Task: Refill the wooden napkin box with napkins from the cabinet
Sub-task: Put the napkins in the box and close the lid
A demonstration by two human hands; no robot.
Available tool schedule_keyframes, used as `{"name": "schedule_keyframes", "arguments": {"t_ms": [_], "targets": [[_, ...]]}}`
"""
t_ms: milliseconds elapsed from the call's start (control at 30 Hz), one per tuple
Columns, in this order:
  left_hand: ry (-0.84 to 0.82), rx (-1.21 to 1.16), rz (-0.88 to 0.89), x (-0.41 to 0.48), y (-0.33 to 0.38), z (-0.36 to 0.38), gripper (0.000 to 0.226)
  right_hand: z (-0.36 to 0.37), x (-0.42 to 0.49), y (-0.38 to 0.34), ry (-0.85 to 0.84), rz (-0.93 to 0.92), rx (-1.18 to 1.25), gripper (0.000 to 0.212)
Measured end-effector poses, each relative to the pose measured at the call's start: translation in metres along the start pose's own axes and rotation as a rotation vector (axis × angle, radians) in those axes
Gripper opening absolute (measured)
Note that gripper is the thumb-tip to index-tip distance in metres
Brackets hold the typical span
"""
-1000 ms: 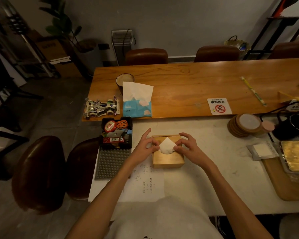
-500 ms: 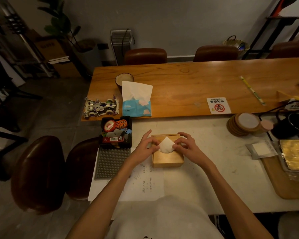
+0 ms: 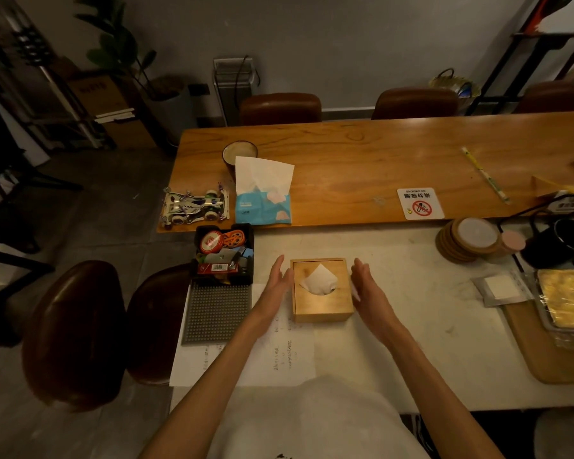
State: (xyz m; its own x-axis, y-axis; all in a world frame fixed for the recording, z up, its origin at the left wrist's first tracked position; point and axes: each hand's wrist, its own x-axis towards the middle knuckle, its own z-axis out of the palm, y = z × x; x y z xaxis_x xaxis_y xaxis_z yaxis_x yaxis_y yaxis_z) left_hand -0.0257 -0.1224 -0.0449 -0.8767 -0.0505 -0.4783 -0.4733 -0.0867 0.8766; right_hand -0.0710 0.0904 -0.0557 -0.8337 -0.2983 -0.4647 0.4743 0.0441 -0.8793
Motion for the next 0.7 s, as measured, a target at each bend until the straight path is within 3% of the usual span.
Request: {"name": "schedule_keyframes", "arguments": {"t_ms": [133, 300, 367, 500, 600, 700], "targets": [[-0.101, -0.143, -0.071, -0.007, -0.03, 0.014, 0.08, 0.009, -0.011, 0.016, -0.071, 0.091, 0.076, 0.078], [-0.092, -0.122, -0.038, -0.001, -0.032, 0.02, 0.101, 0.016, -0.016, 0.009, -0.018, 0.027, 0.07, 0.052], [-0.107, -0.086, -0.046, 0.001, -0.03, 0.019, 0.107, 0.017, -0.018, 0.008, -0.019, 0.002, 0.008, 0.054], [-0.088, -0.031, -0.108, 0.004, -0.033, 0.018, 0.11, 0.02, -0.015, 0.015, -0.031, -0.033, -0.075, 0.07], [-0.106, -0.05, -0.095, 0.011, -0.029, 0.015, 0.108, 0.019, -0.004, 0.011, -0.007, 0.017, -0.009, 0.06], [-0.087, -0.091, -0.071, 0.034, -0.021, 0.013, 0.103, 0.019, 0.016, -0.001, -0.01, 0.054, 0.016, 0.065]]}}
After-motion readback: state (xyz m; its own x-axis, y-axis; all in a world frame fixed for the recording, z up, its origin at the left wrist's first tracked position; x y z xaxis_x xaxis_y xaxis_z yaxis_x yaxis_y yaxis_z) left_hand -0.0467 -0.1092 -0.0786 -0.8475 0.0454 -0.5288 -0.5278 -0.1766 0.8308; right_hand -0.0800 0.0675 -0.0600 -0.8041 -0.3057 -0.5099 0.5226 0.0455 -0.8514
